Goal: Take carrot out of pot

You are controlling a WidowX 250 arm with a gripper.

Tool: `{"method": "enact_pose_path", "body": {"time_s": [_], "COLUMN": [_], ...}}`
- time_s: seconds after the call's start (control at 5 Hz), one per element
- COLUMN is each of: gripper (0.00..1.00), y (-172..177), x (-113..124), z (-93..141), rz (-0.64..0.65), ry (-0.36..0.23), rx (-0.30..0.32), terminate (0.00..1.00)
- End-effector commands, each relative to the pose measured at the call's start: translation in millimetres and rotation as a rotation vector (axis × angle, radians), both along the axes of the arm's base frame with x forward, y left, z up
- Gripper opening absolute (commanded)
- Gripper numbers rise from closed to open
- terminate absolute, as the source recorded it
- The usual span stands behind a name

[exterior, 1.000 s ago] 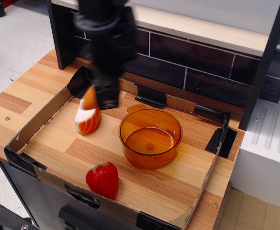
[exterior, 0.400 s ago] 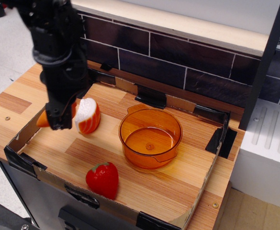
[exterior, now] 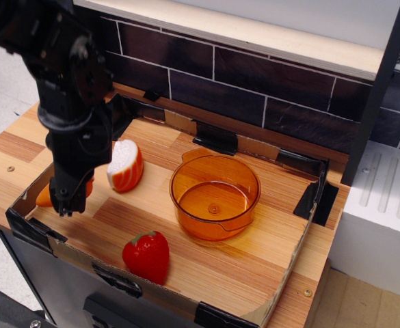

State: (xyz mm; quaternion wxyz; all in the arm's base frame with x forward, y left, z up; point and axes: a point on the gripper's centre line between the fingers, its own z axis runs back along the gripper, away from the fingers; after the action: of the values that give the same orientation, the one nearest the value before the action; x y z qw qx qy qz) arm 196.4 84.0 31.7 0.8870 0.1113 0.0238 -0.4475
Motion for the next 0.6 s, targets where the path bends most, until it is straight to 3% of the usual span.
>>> {"method": "enact_pose_path", "body": {"time_s": [0.0,0.4], "gripper": [1.00,1.00], "y": [-1.4,-0.9], "x": [-13.7,-13.1], "z": [-3.3,-6.8], "rz": [0.001,-0.012], "ry": [0.021,0.066], "rx": [0.028,0.031], "terminate": [0.00,0.00]}}
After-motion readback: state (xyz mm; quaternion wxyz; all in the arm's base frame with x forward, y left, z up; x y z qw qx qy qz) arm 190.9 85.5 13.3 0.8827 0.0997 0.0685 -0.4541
